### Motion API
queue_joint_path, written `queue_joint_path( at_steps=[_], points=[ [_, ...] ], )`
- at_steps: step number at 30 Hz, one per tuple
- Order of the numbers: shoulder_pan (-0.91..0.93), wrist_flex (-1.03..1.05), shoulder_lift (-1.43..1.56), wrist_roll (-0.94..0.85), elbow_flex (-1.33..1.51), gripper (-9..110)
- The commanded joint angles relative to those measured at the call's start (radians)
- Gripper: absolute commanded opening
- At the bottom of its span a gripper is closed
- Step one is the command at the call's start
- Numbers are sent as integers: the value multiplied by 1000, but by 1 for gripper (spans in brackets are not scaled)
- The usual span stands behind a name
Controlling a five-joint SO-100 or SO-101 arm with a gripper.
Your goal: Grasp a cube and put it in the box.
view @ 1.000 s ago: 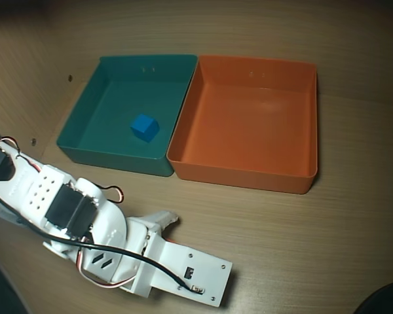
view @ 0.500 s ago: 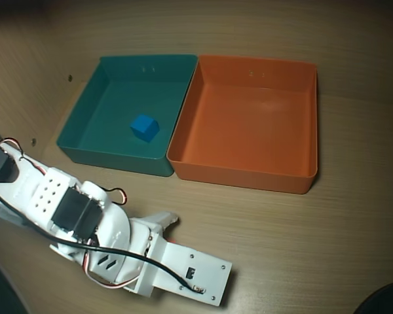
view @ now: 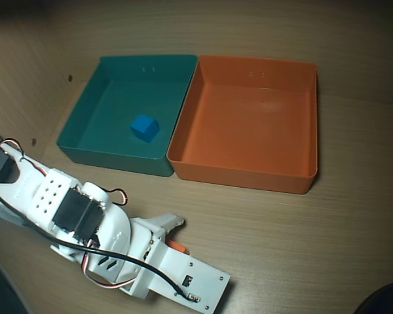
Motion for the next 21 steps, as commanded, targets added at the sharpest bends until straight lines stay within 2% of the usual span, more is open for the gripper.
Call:
queue_joint_path(
  at_steps=[1,11,21],
  points=[
    [-8,-12,29,6,-58,45],
    [-9,-21,26,-11,-66,45],
    [-11,-144,-38,-9,-49,45]
  ],
)
